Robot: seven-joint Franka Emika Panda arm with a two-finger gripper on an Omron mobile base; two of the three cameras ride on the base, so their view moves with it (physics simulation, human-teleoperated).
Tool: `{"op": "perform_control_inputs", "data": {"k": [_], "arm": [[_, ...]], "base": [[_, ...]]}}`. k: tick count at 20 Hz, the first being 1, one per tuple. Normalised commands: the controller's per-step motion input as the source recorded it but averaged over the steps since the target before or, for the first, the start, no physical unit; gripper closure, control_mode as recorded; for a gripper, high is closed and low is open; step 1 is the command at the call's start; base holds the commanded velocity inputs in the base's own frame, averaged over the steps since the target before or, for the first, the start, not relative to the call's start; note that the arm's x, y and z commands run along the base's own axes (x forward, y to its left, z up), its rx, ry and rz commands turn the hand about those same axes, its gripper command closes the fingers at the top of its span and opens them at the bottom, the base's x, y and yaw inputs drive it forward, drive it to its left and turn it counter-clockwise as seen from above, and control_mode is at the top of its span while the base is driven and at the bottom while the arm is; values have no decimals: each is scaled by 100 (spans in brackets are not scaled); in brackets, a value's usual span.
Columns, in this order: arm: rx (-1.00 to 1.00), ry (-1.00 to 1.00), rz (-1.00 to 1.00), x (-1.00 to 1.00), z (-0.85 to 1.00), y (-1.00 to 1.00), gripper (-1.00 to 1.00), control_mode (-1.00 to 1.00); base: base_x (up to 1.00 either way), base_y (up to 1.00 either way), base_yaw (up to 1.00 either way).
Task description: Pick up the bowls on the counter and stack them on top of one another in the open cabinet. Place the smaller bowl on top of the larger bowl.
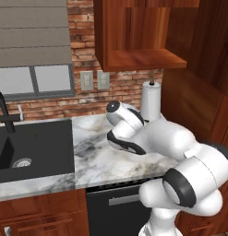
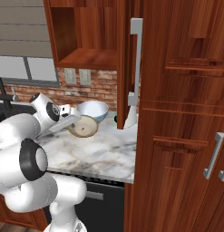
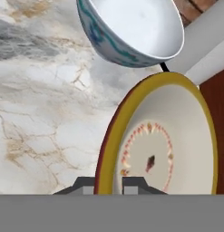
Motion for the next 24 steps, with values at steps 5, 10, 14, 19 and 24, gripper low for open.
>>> {"op": "perform_control_inputs", "data": {"k": [5,10,14,19,24], "arm": [[-1,-13,10,-10,34,0,100,-100],[0,-15,11,-11,31,0,100,-100],[0,-10,14,0,18,0,100,-100],[0,-8,15,1,8,0,100,-100],[0,-8,15,3,11,0,100,-100]], "base": [[0,0,0],[0,0,0],[0,0,0],[0,0,0],[0,0,0]]}}
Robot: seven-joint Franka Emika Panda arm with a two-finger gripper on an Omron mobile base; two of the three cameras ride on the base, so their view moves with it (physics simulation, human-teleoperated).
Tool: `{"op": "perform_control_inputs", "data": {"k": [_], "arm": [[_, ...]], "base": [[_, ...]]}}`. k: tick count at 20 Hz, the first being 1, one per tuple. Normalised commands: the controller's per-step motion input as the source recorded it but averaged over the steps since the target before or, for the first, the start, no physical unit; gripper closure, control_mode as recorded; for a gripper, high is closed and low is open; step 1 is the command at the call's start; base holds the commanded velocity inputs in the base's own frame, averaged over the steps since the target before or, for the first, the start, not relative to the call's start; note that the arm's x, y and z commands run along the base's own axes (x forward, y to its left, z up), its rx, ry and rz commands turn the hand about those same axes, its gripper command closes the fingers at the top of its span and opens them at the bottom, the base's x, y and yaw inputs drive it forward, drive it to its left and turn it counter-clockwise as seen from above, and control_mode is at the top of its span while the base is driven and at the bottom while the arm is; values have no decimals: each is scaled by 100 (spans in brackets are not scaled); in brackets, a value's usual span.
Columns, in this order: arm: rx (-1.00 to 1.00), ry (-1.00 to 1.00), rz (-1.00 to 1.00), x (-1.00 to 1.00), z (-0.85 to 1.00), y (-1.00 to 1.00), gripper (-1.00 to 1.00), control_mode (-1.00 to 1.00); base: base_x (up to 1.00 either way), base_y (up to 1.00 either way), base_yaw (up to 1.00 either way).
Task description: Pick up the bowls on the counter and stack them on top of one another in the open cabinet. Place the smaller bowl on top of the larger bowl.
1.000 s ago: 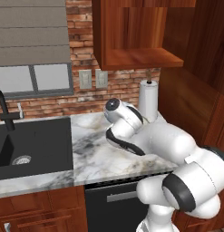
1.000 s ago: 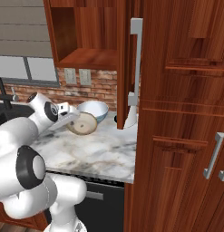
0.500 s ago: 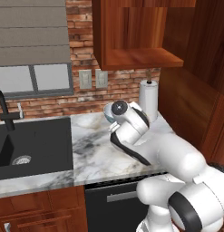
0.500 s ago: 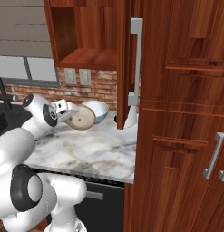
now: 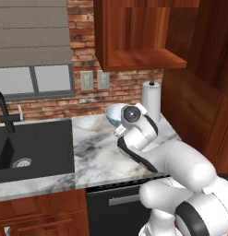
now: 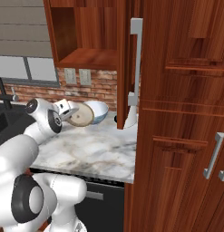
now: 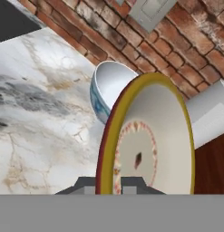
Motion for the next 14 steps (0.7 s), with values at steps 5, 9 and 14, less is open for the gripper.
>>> {"op": "perform_control_inputs", "data": {"k": [5,9,14], "arm": [[-3,-8,12,4,24,0,100,-100],[-7,-6,10,6,27,0,100,-100],[-9,-1,9,13,4,0,100,-100]], "base": [[0,0,0],[0,0,0],[0,0,0]]}}
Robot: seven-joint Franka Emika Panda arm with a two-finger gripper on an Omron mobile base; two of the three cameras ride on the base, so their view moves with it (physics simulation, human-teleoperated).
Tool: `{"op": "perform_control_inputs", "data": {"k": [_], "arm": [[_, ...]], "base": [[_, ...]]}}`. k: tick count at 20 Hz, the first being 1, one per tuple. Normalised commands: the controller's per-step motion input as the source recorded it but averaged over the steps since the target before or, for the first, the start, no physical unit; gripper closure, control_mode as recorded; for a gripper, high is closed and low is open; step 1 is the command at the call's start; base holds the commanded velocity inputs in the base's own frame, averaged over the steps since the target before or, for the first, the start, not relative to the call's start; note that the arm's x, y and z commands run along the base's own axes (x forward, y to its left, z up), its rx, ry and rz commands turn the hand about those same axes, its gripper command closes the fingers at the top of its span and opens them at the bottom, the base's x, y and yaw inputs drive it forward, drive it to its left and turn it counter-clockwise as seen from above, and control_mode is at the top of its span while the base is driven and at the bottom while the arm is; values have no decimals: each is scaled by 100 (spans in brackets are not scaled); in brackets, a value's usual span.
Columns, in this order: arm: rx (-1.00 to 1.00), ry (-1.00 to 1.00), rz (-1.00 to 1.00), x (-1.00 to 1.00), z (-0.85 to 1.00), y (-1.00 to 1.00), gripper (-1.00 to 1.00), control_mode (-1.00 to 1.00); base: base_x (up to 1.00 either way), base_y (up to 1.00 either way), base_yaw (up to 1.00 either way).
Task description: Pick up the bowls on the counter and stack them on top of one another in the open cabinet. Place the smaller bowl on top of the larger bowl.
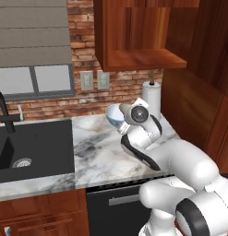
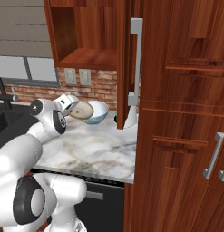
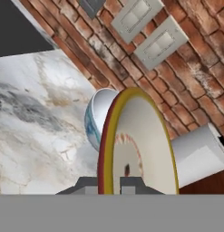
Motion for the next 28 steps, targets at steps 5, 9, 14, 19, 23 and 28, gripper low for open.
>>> {"op": "perform_control_inputs", "data": {"k": [5,9,14,19,23,28], "arm": [[-13,0,5,24,0,0,100,-100],[-12,0,2,32,0,1,100,-100],[-11,0,1,29,-4,2,100,-100],[-6,0,3,6,-16,-1,100,-100],[-4,0,1,14,-19,0,100,-100],[-3,0,1,17,-16,0,100,-100]], "base": [[0,0,0],[0,0,0],[0,0,0],[0,0,0],[0,0,0],[0,0,0]]}}
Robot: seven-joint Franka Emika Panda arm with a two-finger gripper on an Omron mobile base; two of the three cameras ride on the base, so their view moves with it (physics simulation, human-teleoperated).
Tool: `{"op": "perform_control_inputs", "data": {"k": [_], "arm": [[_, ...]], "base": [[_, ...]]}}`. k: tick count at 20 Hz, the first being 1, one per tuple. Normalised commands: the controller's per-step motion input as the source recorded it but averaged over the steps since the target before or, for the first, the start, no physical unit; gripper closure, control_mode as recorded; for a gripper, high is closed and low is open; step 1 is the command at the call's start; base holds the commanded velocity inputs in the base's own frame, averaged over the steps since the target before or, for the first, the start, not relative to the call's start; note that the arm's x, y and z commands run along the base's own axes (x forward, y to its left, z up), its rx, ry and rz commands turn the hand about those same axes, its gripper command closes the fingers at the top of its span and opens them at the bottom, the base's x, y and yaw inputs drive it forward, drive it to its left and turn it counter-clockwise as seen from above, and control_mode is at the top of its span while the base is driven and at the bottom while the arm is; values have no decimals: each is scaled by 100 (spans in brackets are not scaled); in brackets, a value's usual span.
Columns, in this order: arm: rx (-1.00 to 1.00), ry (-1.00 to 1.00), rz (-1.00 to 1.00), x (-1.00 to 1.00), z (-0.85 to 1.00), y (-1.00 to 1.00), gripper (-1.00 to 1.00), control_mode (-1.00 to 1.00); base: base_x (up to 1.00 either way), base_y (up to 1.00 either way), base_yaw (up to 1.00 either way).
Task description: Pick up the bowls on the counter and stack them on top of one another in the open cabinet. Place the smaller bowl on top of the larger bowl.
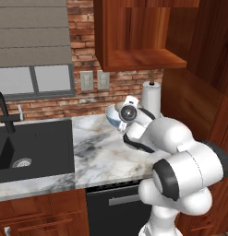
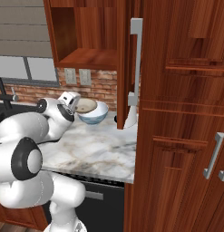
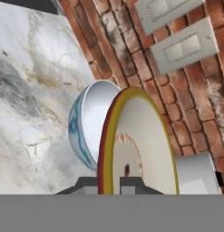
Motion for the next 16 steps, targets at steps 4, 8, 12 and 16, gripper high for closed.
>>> {"op": "perform_control_inputs", "data": {"k": [4,8,12,16], "arm": [[-2,0,0,23,-15,1,100,-100],[-2,0,0,25,-14,0,100,-100],[-2,1,0,27,-14,0,100,-100],[-2,2,1,26,-16,0,100,-100]], "base": [[0,0,0],[0,0,0],[0,0,0],[0,0,0]]}}
